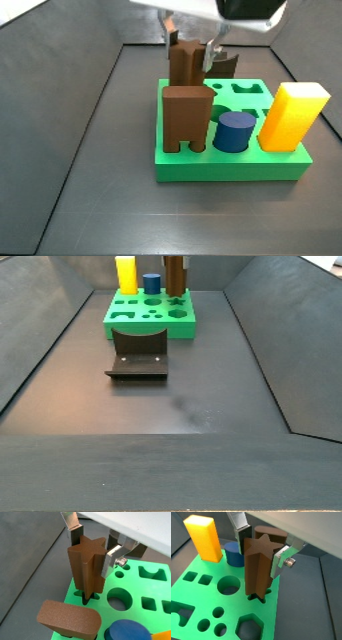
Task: Pick up the star object. Move up. Place the star object on the fixture. Regrasp the star object. Move to above the board. Insert the star object.
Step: Insert the star object.
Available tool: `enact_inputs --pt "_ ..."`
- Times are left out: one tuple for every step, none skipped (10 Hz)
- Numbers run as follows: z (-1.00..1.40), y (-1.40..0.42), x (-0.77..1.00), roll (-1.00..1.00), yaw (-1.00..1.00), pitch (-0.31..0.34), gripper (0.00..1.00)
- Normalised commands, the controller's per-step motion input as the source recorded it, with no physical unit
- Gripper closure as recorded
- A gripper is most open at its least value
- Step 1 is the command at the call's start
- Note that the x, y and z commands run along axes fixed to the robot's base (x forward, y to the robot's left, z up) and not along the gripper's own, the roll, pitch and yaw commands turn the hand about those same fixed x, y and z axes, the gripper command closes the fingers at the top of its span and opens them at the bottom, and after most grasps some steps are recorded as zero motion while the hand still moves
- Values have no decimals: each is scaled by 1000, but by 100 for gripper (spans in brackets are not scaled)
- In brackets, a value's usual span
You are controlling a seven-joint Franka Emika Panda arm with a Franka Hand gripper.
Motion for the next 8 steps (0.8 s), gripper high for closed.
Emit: enact_inputs --pt "-371 0 0 70 0 -59 100" --pt "-360 0 0 70 0 -46 100" --pt "-371 0 0 66 0 -31 100" --pt "-403 0 0 56 -49 -9 100" --pt "-420 0 0 71 -66 -9 100" --pt "-349 0 0 60 -83 0 100" --pt "-314 -3 0 53 -146 0 100" --pt "-297 -14 0 50 -277 0 100"
